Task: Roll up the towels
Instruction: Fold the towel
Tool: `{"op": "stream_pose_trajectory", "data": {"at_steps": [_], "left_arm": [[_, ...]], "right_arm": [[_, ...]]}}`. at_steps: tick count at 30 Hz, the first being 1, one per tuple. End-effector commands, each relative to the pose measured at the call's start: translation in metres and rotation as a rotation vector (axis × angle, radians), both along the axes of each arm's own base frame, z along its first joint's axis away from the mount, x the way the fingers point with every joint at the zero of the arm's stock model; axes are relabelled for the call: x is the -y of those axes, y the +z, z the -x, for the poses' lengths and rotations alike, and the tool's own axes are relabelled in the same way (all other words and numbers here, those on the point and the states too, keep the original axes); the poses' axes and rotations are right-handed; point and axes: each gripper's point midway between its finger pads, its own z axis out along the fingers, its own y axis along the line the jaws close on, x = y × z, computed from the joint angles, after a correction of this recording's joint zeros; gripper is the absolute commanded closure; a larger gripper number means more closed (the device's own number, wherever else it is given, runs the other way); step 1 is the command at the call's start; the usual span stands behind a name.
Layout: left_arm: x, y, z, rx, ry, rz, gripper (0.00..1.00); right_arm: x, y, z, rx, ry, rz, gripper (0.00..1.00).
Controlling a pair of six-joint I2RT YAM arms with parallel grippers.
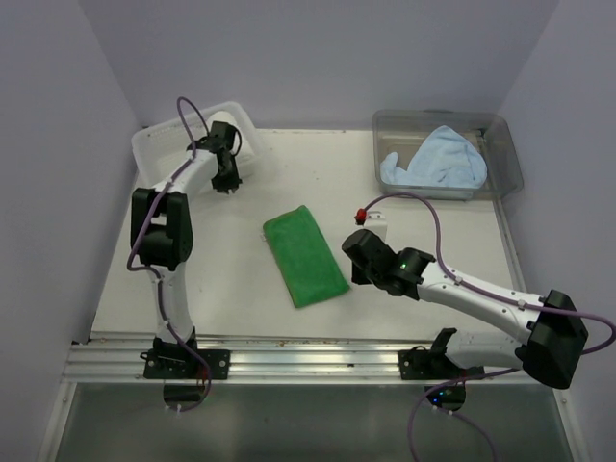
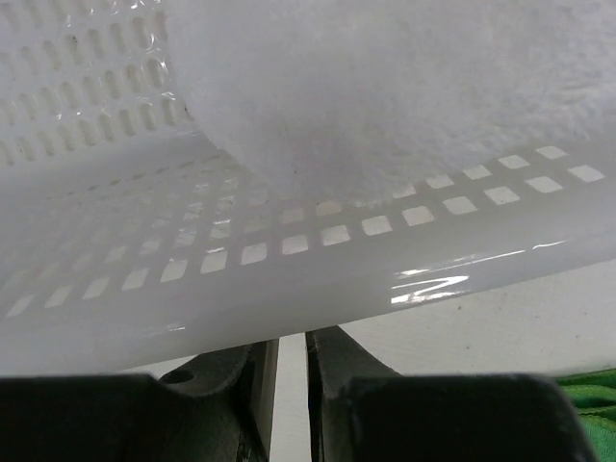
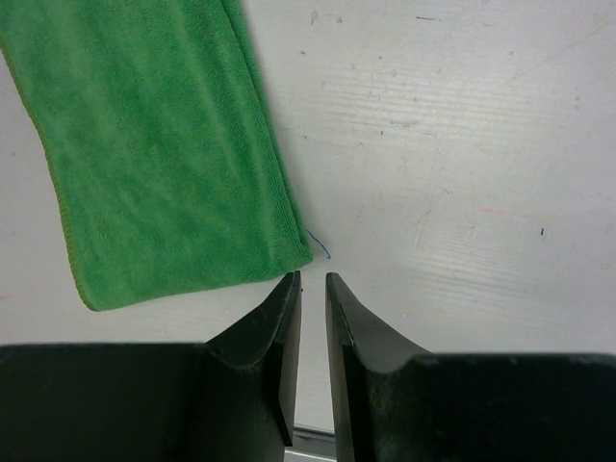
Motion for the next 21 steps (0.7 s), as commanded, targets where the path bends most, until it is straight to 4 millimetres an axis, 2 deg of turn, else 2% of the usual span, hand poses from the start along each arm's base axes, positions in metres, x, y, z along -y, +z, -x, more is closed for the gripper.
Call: {"op": "stream_pose_trajectory", "data": {"at_steps": [1, 3, 5, 7, 8, 9, 10, 11, 12, 13, 14, 15, 16, 17, 20, 21], "left_arm": [[0.012, 0.033, 0.009, 0.034, -0.056, 0.005, 0.81], [0.032, 0.046, 0.026, 0.056, -0.105, 0.049, 0.8], [0.041, 0.054, 0.045, 0.065, -0.129, 0.046, 0.8], [0.064, 0.057, 0.065, 0.049, -0.175, 0.053, 0.8], [0.069, 0.058, 0.079, 0.04, -0.186, 0.061, 0.8], [0.087, 0.057, 0.093, 0.027, -0.212, 0.084, 0.8], [0.097, 0.057, 0.103, 0.02, -0.226, 0.102, 0.8], [0.104, 0.054, 0.122, 0.003, -0.247, 0.131, 0.8], [0.122, 0.054, 0.132, 0.011, -0.266, 0.168, 0.8], [0.129, 0.051, 0.141, 0.004, -0.27, 0.193, 0.8], [0.134, 0.044, 0.16, -0.028, -0.288, 0.24, 0.8], [0.142, 0.043, 0.164, -0.018, -0.277, 0.279, 0.8], [0.142, 0.031, 0.179, -0.056, -0.274, 0.301, 0.8], [0.148, 0.036, 0.18, -0.024, -0.281, 0.339, 0.8], [0.155, 0.031, 0.202, -0.055, -0.285, 0.417, 0.8], [0.16, 0.032, 0.204, -0.047, -0.29, 0.446, 0.8]], "right_arm": [[0.006, 0.002, -0.004, 0.023, -0.024, 0.009, 0.79], [0.005, 0.0, -0.006, 0.021, -0.004, 0.015, 0.79], [-0.005, -0.002, -0.006, 0.0, 0.042, -0.005, 0.79], [-0.009, -0.008, -0.007, -0.023, 0.087, 0.021, 0.79], [-0.018, -0.008, -0.006, -0.032, 0.119, 0.0, 0.8], [-0.023, -0.007, -0.007, -0.036, 0.143, -0.001, 0.8], [-0.029, -0.006, -0.009, -0.039, 0.157, -0.007, 0.8], [-0.035, -0.012, -0.009, -0.062, 0.178, 0.001, 0.81], [-0.042, -0.005, -0.015, -0.048, 0.193, -0.004, 0.81], [-0.045, -0.005, -0.02, -0.048, 0.194, 0.001, 0.81], [-0.048, -0.013, -0.025, -0.071, 0.192, 0.014, 0.81], [-0.059, -0.007, -0.03, -0.074, 0.22, -0.017, 0.82], [-0.061, -0.009, -0.036, -0.089, 0.219, -0.032, 0.82], [-0.067, -0.014, -0.041, -0.099, 0.225, -0.047, 0.82], [-0.082, -0.017, -0.046, -0.138, 0.268, -0.109, 0.83], [-0.085, -0.024, -0.045, -0.159, 0.279, -0.104, 0.83]]}}
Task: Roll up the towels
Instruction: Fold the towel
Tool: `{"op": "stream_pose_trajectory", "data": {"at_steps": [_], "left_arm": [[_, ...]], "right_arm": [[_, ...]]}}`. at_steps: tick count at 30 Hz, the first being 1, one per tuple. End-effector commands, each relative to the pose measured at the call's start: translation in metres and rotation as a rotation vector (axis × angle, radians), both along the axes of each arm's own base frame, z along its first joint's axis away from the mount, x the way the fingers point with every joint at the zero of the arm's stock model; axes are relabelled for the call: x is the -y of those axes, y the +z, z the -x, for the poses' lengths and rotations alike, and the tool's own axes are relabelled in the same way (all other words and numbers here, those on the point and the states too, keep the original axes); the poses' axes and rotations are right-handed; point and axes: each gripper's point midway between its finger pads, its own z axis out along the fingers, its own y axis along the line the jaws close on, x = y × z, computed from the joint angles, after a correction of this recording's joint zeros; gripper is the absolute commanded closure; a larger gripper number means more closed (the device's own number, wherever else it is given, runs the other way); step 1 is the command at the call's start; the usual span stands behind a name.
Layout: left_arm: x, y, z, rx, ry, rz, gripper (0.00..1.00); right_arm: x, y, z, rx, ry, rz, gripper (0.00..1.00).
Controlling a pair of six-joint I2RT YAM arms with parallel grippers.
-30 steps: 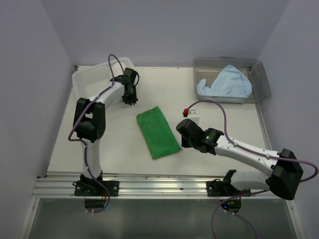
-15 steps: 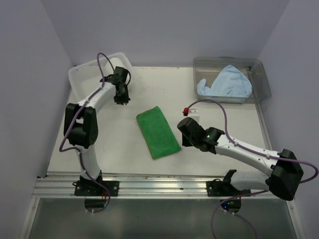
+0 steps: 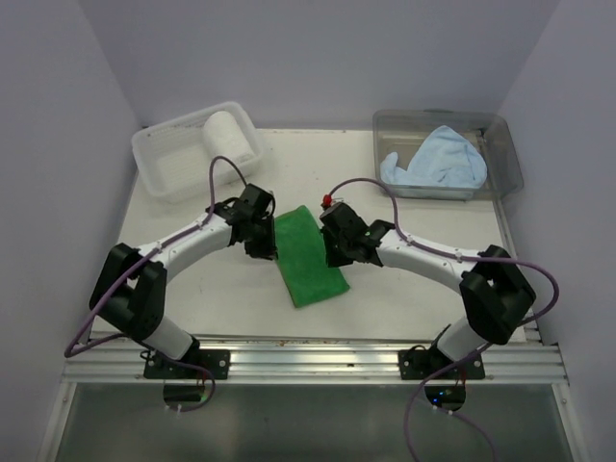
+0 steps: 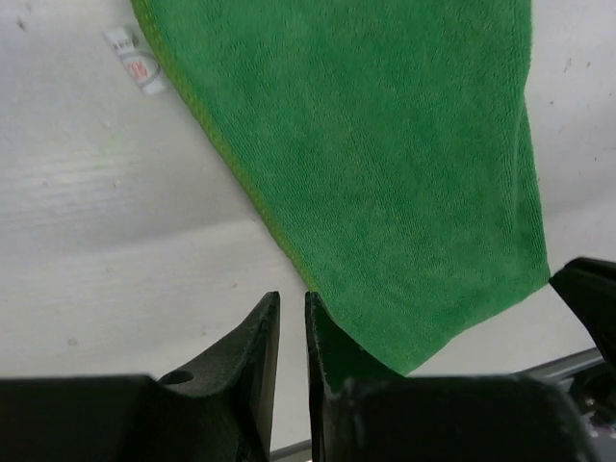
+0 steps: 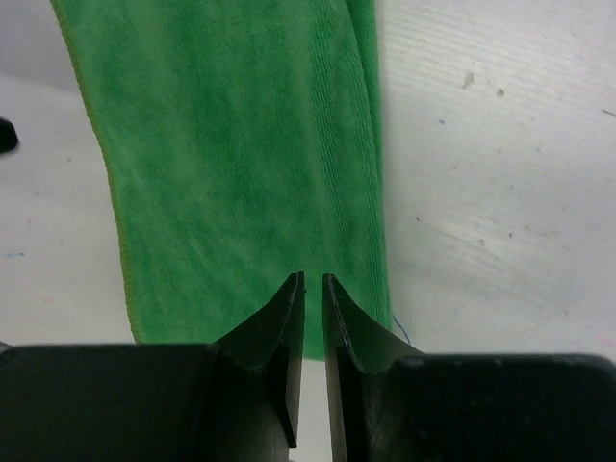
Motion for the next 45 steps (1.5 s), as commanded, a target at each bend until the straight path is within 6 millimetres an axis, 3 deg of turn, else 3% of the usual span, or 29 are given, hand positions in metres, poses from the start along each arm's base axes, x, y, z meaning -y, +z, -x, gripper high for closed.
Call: {"op": "stream_pose_trajectory", "data": {"at_steps": [1, 4, 7, 10, 12, 15, 17, 19, 22, 24, 27, 30, 37, 42, 45], "left_arm": [[0.026, 0.02, 0.003, 0.035, 0.021, 0.185, 0.8], [0.028, 0.013, 0.019, 0.008, 0.008, 0.206, 0.8], [0.033, 0.009, 0.028, -0.006, -0.008, 0.221, 0.8], [0.055, 0.011, 0.041, -0.068, -0.071, 0.349, 0.8], [0.067, 0.016, 0.045, -0.092, -0.092, 0.407, 0.8], [0.059, 0.012, 0.043, -0.089, -0.065, 0.353, 0.8], [0.057, 0.016, 0.044, -0.076, -0.062, 0.341, 0.79], [0.054, 0.016, 0.048, -0.086, -0.069, 0.331, 0.79], [0.049, 0.01, 0.058, -0.104, -0.095, 0.306, 0.79], [0.051, 0.006, 0.069, -0.134, -0.142, 0.315, 0.79], [0.044, -0.007, 0.079, -0.162, -0.13, 0.289, 0.79], [0.04, -0.014, 0.088, -0.178, -0.125, 0.288, 0.79], [0.026, -0.039, 0.114, -0.248, -0.118, 0.257, 0.8], [0.022, -0.061, 0.101, -0.223, -0.072, 0.208, 0.8], [0.02, -0.069, 0.102, -0.249, -0.06, 0.183, 0.82]], "right_arm": [[-0.029, 0.005, -0.005, -0.026, 0.087, -0.1, 0.83], [-0.026, -0.023, -0.006, -0.066, 0.07, -0.07, 0.84], [-0.008, -0.052, -0.007, -0.107, -0.009, 0.018, 0.91], [0.007, -0.069, 0.0, -0.142, -0.077, 0.068, 0.92], [0.01, -0.08, 0.012, -0.182, -0.138, 0.038, 0.92], [-0.002, -0.096, 0.028, -0.239, -0.168, -0.02, 0.93], [-0.015, -0.098, 0.036, -0.245, -0.143, -0.03, 0.93], [-0.03, -0.088, 0.037, -0.221, -0.119, -0.056, 0.92], [-0.045, -0.059, 0.03, -0.162, -0.084, -0.141, 0.91], [-0.05, -0.035, 0.024, -0.107, -0.066, -0.183, 0.89], [-0.042, -0.016, 0.019, -0.046, -0.043, -0.165, 0.87], [-0.044, -0.01, 0.026, -0.049, 0.048, -0.162, 0.86], [-0.04, -0.027, 0.061, -0.119, 0.179, -0.127, 0.86], [-0.033, -0.071, 0.073, -0.205, 0.169, -0.08, 0.87], [-0.03, -0.074, 0.073, -0.202, 0.155, -0.068, 0.89]]}}
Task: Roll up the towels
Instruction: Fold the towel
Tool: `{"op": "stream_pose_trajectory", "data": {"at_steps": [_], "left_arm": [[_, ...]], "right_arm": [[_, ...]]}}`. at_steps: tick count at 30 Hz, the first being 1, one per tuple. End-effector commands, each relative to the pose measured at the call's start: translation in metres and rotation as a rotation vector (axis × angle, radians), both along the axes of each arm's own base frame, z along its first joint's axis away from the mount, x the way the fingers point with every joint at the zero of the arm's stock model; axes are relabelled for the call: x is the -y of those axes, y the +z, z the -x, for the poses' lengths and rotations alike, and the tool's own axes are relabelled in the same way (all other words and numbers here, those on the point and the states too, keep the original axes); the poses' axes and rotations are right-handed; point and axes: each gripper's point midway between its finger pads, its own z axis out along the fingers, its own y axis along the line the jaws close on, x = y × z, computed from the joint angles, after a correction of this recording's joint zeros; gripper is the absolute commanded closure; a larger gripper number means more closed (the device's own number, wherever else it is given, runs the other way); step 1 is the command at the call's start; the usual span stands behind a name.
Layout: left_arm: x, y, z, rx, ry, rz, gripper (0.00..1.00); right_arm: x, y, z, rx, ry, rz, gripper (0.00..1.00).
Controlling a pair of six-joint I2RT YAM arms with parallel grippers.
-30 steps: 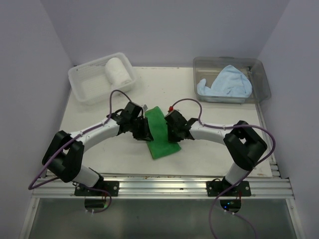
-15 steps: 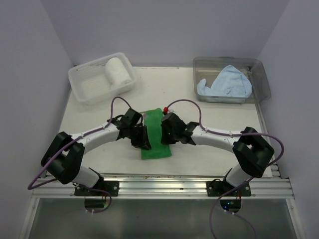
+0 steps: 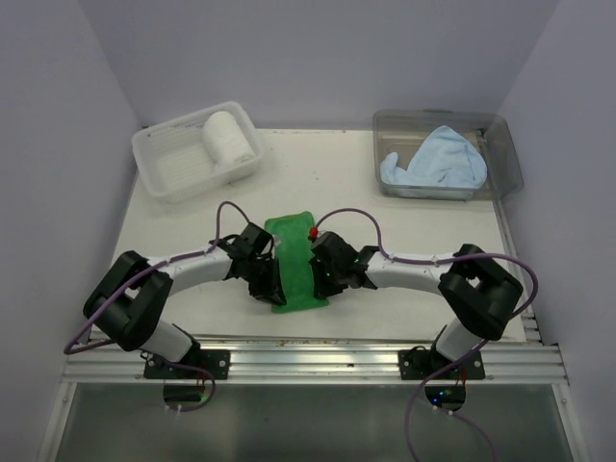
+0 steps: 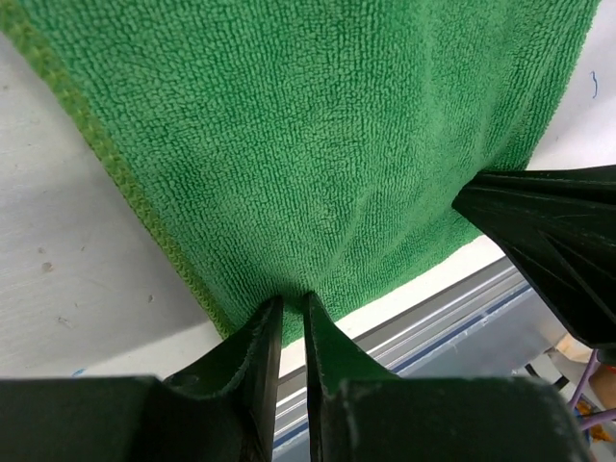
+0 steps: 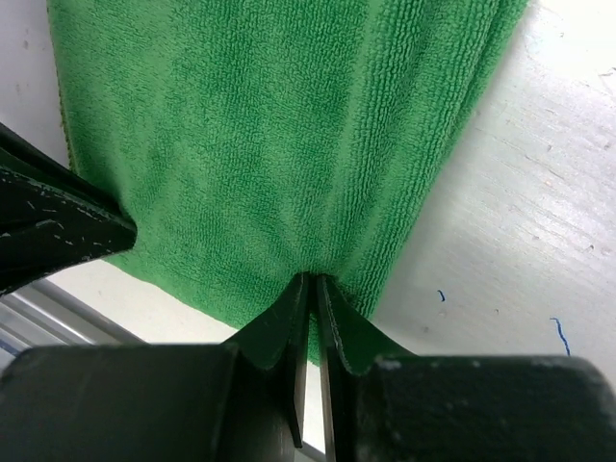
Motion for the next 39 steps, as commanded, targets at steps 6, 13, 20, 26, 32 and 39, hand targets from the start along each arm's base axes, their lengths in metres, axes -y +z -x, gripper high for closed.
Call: {"op": "stream_pose_trajectory", "data": {"at_steps": [6, 13, 20, 26, 32, 39], "left_arm": [[-0.016, 0.031, -0.02, 0.152, 0.035, -0.089, 0.75], [-0.028, 0.026, 0.006, 0.109, 0.027, -0.105, 0.48], [-0.018, 0.011, 0.019, 0.086, 0.026, -0.071, 0.44], [-0.017, 0.002, 0.018, 0.079, 0.035, -0.086, 0.55], [-0.017, -0.001, 0.02, 0.068, 0.036, -0.091, 0.65], [-0.015, -0.001, 0.022, 0.06, 0.034, -0.089, 0.89]], "right_arm": [[0.023, 0.018, 0.0, 0.093, -0.012, 0.016, 0.86], [0.036, 0.027, 0.018, 0.096, -0.013, -0.021, 0.6], [0.036, 0.02, 0.024, 0.081, -0.002, -0.035, 0.5], [0.031, 0.009, 0.022, 0.071, 0.001, -0.029, 0.55], [0.029, 0.01, 0.02, 0.074, 0.003, -0.031, 0.63], [0.023, 0.012, 0.021, 0.062, 0.01, -0.049, 0.76]]}}
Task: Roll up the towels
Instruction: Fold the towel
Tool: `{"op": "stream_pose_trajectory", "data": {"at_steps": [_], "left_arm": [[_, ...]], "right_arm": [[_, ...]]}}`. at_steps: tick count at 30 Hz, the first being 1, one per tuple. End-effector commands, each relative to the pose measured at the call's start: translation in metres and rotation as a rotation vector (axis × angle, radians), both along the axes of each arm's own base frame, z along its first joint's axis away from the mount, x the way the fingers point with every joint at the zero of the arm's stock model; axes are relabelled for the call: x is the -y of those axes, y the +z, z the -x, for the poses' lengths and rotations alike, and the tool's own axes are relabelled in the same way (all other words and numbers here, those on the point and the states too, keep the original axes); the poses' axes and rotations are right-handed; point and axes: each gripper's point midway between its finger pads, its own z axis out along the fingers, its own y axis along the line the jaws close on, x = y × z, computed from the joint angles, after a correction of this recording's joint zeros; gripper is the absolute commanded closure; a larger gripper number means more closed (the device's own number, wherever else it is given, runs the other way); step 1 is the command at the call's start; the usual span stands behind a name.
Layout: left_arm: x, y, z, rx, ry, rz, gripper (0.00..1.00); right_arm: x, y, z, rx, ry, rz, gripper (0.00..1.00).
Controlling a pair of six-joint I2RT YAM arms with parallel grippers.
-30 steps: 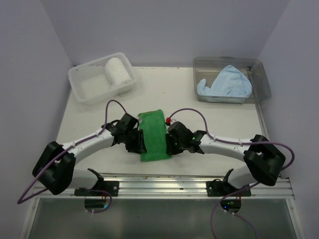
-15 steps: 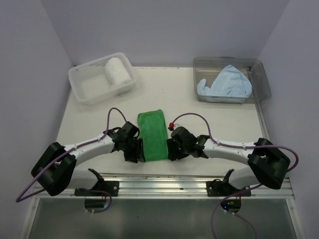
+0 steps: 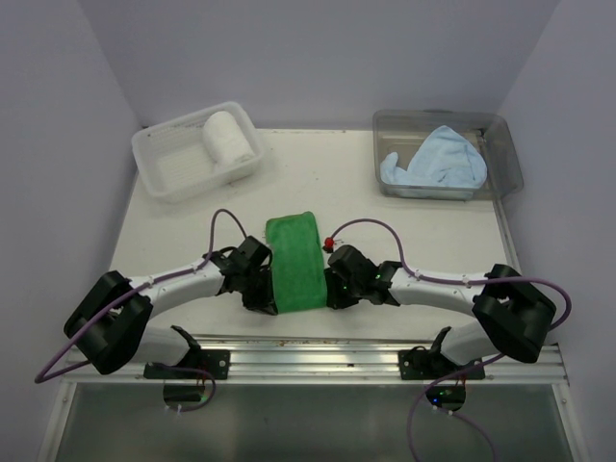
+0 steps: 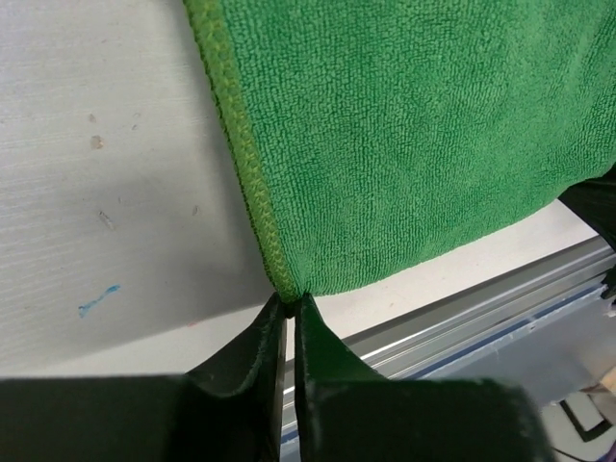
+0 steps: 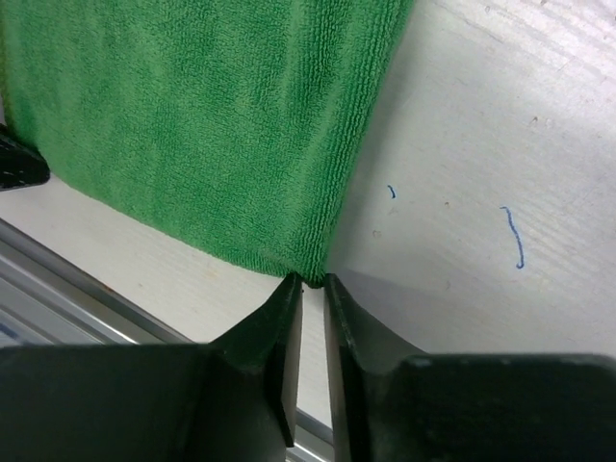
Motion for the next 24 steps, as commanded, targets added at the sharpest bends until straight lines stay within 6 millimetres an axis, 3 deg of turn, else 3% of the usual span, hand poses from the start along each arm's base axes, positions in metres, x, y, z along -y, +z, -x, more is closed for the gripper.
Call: {"op": "stream_pose_trajectory", "data": {"at_steps": [1, 2, 4, 5, 11, 16, 24], "left_arm": [[0.002, 0.0, -0.004, 0.019, 0.015, 0.004, 0.94], [0.002, 0.0, -0.005, 0.019, 0.024, -0.001, 1.0], [0.002, 0.006, -0.009, 0.035, 0.035, -0.007, 1.0], [0.002, 0.009, -0.011, 0.043, 0.04, -0.006, 1.0], [0.002, 0.033, -0.026, 0.091, 0.067, -0.032, 1.0], [0.012, 0.053, -0.042, 0.118, 0.086, -0.005, 1.0], [0.018, 0.071, -0.089, 0.159, 0.17, 0.024, 1.0]], "right_arm": [[-0.014, 0.008, -0.002, 0.003, 0.014, -0.048, 0.83], [-0.016, 0.011, -0.003, 0.006, 0.012, -0.062, 0.88], [-0.016, 0.016, -0.004, 0.017, 0.007, -0.066, 0.99], [-0.018, 0.023, -0.008, 0.033, -0.003, -0.08, 1.0], [-0.018, 0.049, -0.026, 0.118, -0.021, -0.061, 1.0], [-0.021, 0.056, -0.04, 0.156, -0.025, -0.022, 1.0], [-0.027, 0.073, -0.075, 0.199, -0.081, -0.038, 1.0]]}}
